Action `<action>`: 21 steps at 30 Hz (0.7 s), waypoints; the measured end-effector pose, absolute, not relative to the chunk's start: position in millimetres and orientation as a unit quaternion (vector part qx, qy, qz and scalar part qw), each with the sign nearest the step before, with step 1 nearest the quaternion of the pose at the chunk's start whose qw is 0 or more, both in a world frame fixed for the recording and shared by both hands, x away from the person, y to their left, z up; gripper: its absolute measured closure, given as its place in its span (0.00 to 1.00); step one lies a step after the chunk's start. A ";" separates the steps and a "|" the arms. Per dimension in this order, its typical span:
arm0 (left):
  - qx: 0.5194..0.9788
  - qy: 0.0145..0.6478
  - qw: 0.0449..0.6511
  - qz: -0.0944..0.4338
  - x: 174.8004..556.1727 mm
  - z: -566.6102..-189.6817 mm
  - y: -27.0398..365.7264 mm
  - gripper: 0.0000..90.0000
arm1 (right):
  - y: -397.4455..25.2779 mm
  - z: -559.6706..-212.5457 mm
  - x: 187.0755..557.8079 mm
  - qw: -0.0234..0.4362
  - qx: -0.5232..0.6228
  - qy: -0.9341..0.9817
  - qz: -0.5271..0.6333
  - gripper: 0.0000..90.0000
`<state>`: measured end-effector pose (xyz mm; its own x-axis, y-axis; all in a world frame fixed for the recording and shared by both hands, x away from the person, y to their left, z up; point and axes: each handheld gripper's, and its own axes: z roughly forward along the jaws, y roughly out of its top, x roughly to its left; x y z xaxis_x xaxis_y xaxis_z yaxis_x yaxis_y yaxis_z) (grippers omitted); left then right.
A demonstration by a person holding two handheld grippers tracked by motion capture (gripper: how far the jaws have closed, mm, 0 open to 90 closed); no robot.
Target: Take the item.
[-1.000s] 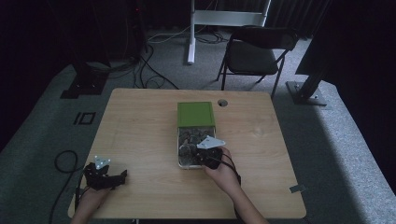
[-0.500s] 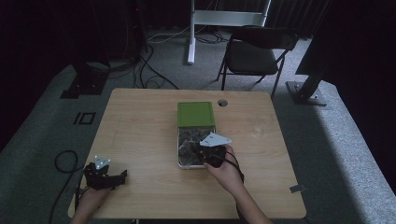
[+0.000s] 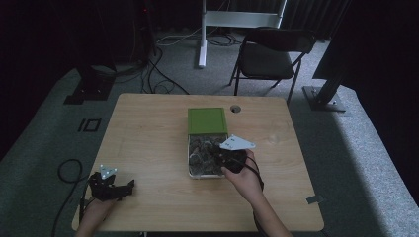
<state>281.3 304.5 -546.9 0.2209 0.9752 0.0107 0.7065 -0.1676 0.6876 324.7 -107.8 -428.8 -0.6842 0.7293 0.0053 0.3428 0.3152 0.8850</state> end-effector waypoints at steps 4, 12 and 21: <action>0.727 0.578 0.286 0.235 281.3 -546.9 304.5 0.02 | -113.0 -425.0 325.8 0.210 0.342 0.783 0.475 0.90; 0.727 0.578 0.286 0.235 281.3 -546.9 304.5 0.02 | -123.4 -421.6 330.0 0.219 0.352 0.775 0.476 0.90; 0.727 0.578 0.286 0.235 281.3 -547.0 304.6 0.02 | -140.8 -420.6 335.4 0.230 0.370 0.764 0.475 0.90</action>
<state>281.3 304.6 -547.0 0.2218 0.9750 0.0123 0.7058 -0.1693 0.6879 335.4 -140.8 -420.6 -0.6196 0.7850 -0.0002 0.3477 0.2747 0.8964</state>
